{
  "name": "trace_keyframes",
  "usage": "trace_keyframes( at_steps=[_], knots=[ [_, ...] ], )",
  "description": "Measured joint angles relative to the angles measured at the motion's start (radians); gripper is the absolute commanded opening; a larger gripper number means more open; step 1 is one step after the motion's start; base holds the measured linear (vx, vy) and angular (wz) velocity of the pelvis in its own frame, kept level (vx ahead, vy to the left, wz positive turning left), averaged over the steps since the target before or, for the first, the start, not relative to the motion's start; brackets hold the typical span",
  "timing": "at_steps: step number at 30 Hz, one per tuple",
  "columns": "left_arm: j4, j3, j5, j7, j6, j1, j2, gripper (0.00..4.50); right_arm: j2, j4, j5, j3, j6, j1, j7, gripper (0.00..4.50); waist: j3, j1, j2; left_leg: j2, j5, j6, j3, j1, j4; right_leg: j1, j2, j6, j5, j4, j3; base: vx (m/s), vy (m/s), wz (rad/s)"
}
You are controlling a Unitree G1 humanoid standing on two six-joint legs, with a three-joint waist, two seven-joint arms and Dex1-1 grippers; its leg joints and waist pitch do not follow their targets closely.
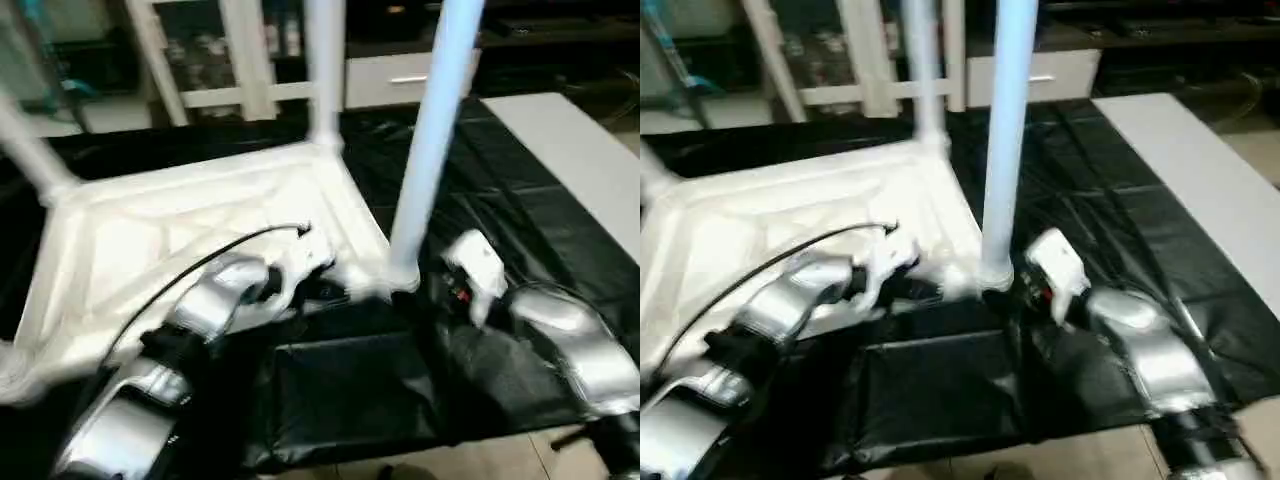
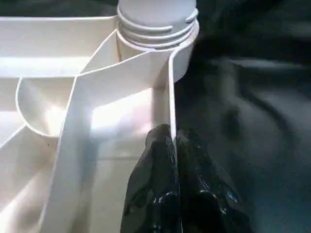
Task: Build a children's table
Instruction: Rotate leg to tighten
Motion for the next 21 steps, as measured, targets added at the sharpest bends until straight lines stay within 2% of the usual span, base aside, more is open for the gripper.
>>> trace_keyframes(
  at_steps=[2, 6, 13, 14, 16, 18, 21],
  knots=[
    [-0.046, -0.023, -0.012, -0.068, 0.02, 0.02, 0.022, 0.0, -0.036, -0.029, 0.021, 0.013, 0.021, 0.015, 0.062, 3.63, 0.0, 0.015, 0.001, 0.001, 0.0, -0.001, 0.004, 0.002, 0.0, 0.002, 0.0, 0.0, 0.0, 0.0, 0.003, 0.0, 0.0, 0.0],
    [-0.118, -0.046, -0.013, -0.127, 0.062, 0.047, 0.037, 0.0, -0.063, -0.068, 0.037, 0.04, 0.057, 0.03, 0.13, 3.63, 0.0, 0.032, 0.002, 0.0, 0.0, -0.001, 0.008, 0.003, 0.0, 0.002, 0.0, 0.001, -0.001, 0.0, 0.009, 0.0, 0.0, 0.0],
    [-0.136, -0.051, -0.015, -0.13, 0.076, 0.053, 0.043, 0.0, -0.07, -0.069, 0.027, 0.063, 0.064, 0.026, 0.169, 3.63, 0.0, 0.032, 0.001, -0.002, 0.0, -0.001, 0.011, 0.006, 0.001, 0.002, 0.002, 0.002, -0.001, 0.0, 0.021, 0.0, 0.0, 0.0],
    [-0.139, -0.051, -0.015, -0.13, 0.078, 0.054, 0.045, 0.0, -0.07, -0.067, 0.023, 0.066, 0.064, 0.02, 0.175, 3.37, 0.0, 0.033, 0.001, -0.002, 0.0, -0.001, 0.012, 0.006, 0.001, 0.002, 0.003, 0.002, -0.001, 0.0, 0.025, 0.0, 0.0, 0.0],
    [-0.15, -0.051, -0.015, -0.131, 0.086, 0.058, 0.049, 0.0, -0.071, -0.061, 0.018, 0.07, 0.064, 0.012, 0.177, 3.29, 0.0, 0.033, 0.002, -0.003, 0.0, -0.001, 0.012, 0.006, 0.001, 0.002, 0.004, 0.001, -0.001, 0.0, 0.026, 0.0, 0.0, 0.0],
    [-0.158, -0.051, -0.015, -0.13, 0.092, 0.061, 0.05, 0.0, -0.07, -0.058, 0.018, 0.07, 0.064, 0.01, 0.177, 3.0, 0.0, 0.033, 0.002, -0.003, 0.0, -0.001, 0.012, 0.006, 0.001, 0.002, 0.005, 0.001, -0.001, 0.001, 0.027, 0.0, 0.0, 0.0],
    [-0.163, -0.051, -0.015, -0.13, 0.094, 0.064, 0.053, 0.0, -0.069, -0.054, 0.018, 0.071, 0.064, 0.007, 0.182, 2.89, 0.0, 0.033, 0.002, -0.002, 0.0, -0.001, 0.012, 0.007, 0.001, 0.002, 0.005, 0.001, -0.001, 0.001, 0.028, 0.0, 0.0, 0.0]
  ],
)
